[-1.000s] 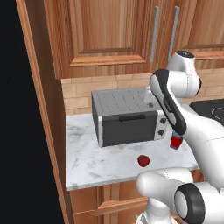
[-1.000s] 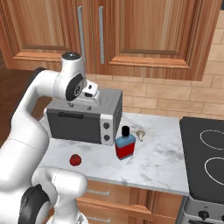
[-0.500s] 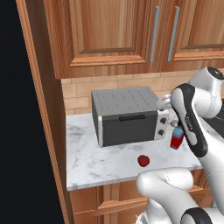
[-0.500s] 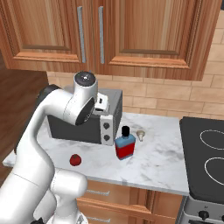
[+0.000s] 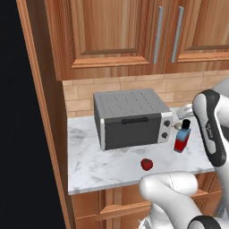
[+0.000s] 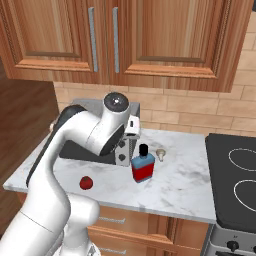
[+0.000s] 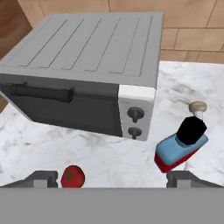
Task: Place the liquor on the top shelf of the fridge to keep it out of children's reach, and place the tomato and mushroom on lower shelves for easy access.
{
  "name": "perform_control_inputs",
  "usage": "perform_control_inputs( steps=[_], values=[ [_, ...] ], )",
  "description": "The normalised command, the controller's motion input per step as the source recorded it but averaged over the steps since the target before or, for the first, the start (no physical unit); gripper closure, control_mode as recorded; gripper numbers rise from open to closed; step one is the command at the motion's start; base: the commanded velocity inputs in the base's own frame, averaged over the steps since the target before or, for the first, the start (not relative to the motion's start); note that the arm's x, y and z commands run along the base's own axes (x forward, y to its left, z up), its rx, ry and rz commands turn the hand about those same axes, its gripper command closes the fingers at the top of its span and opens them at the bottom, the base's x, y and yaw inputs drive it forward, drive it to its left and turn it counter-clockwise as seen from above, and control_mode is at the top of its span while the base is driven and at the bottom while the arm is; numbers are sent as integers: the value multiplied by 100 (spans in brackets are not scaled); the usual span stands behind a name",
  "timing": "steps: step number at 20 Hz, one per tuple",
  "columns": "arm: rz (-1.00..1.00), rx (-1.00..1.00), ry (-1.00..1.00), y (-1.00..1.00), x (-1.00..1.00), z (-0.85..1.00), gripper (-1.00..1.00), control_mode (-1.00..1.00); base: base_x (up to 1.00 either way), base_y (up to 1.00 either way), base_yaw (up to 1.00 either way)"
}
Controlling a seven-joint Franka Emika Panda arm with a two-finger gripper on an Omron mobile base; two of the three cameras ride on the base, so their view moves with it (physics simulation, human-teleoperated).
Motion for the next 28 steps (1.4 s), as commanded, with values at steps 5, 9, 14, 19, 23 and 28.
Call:
perform_control_inputs(
  steps=[5, 9, 14, 19, 23, 28],
  values=[
    [10, -3, -1, -66, -14, -5, -100, -100, 0, 0, 0],
    [11, 2, -9, -55, 0, -41, -100, -100, 0, 0, 0],
    [6, 13, -17, -53, 0, -49, -100, -100, 0, 0, 0],
    [10, 20, -23, -32, 0, -33, -100, -100, 0, 0, 0],
    [18, 19, -23, -23, 0, -4, -100, -100, 0, 0, 0],
    [19, 15, -22, -2, 3, 0, -100, -100, 0, 0, 0]
  ],
)
